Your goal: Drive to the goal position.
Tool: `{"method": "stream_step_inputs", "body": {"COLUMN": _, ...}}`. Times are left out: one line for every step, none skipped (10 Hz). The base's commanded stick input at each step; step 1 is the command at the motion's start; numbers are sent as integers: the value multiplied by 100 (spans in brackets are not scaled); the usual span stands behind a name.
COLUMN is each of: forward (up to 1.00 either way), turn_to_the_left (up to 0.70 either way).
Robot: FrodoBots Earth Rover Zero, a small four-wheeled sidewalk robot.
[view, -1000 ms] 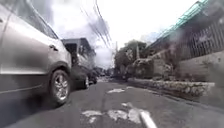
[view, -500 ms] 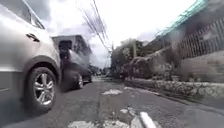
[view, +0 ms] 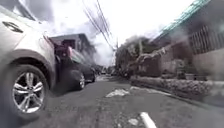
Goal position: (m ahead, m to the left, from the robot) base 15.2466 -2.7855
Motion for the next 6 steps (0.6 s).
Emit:
{"method": "stream_step_inputs", "body": {"forward": 85, "turn_to_the_left": 0}}
{"method": "stream_step_inputs", "body": {"forward": 85, "turn_to_the_left": 0}}
{"method": "stream_step_inputs", "body": {"forward": 85, "turn_to_the_left": 0}}
{"method": "stream_step_inputs", "body": {"forward": 85, "turn_to_the_left": -6}}
{"method": "stream_step_inputs", "body": {"forward": 85, "turn_to_the_left": -19}}
{"method": "stream_step_inputs", "body": {"forward": 85, "turn_to_the_left": -34}}
